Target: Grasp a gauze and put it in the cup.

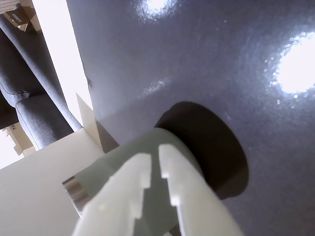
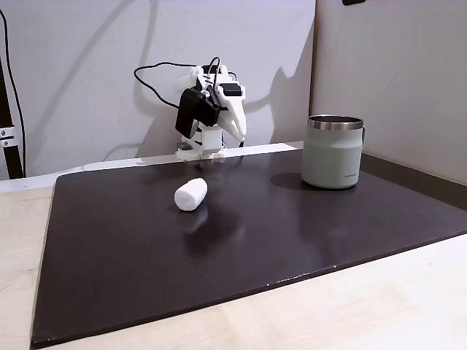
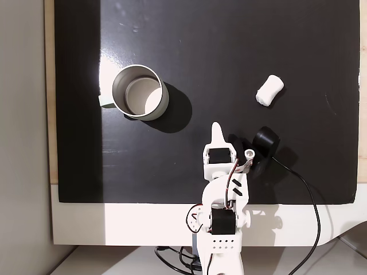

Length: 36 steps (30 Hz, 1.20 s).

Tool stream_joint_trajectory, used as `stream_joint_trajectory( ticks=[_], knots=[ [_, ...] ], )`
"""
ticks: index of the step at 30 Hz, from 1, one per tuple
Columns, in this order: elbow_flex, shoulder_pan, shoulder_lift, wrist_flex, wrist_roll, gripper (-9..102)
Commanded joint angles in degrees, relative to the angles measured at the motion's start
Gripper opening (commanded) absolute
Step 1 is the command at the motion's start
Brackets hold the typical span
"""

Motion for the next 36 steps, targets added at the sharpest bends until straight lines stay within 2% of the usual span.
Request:
stream_joint_trajectory(
  ticks=[1,15,20,27,32,36],
  knots=[
    [-0.4,-0.7,0.5,0.2,3.4,0],
    [-0.4,-0.7,0.5,0.2,3.4,0],
    [-2.0,0.6,0.5,4.1,0.5,0],
    [-14.9,3.3,-0.7,14.2,-6.6,0],
    [-28.5,4.5,-11.6,18.4,-13.1,1],
    [-39.6,6.9,-21.1,22.4,-22.0,5]
  ],
)
